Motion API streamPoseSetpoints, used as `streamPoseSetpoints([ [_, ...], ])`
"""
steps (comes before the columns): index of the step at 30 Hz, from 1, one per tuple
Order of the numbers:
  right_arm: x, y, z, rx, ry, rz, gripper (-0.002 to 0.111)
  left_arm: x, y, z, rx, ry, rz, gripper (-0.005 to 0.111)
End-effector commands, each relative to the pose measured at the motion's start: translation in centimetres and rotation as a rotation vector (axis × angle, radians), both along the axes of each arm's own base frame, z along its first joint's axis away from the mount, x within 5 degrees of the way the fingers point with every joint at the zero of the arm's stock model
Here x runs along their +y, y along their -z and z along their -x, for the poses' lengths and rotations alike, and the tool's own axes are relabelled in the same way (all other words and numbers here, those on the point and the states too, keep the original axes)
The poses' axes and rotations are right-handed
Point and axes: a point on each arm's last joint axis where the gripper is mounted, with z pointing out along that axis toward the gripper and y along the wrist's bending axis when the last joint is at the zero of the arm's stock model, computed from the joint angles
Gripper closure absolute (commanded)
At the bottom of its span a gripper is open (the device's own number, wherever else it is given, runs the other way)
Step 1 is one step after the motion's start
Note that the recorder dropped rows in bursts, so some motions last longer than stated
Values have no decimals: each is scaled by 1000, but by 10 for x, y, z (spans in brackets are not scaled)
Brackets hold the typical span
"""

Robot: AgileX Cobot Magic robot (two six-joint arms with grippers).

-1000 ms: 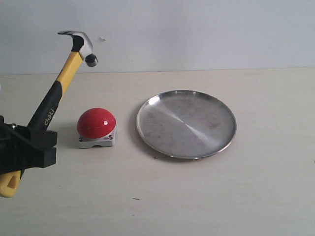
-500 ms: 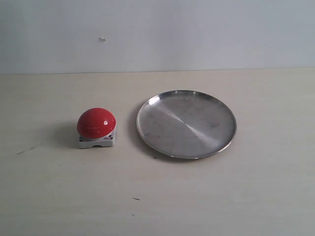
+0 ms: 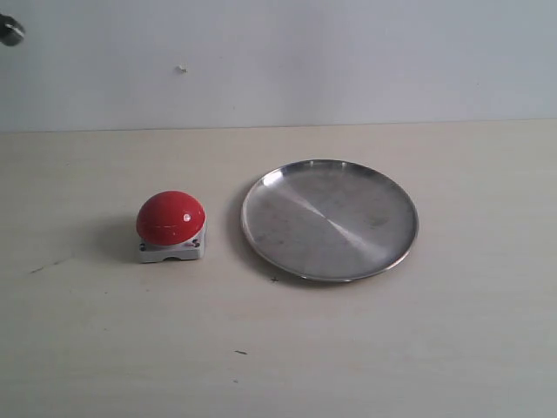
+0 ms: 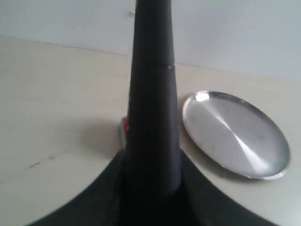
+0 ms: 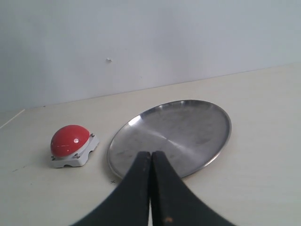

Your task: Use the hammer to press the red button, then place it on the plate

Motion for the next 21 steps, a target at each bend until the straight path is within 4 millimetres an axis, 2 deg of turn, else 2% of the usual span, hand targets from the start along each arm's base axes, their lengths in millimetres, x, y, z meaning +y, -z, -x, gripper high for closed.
streamPoseSetpoints([
  [1,-1,1,0,-10,6,8,108,-15,-21,4,-152,188,56,107],
  [6,-1,1,0,-10,6,8,108,-15,-21,4,-161,186,53,107],
  [10,-1,1,0,-10,6,8,108,-14,-15,-6,-115,143,35,107],
  [21,-1,1,0,-10,6,8,108,-25,29,-41,140,125,-122,107],
])
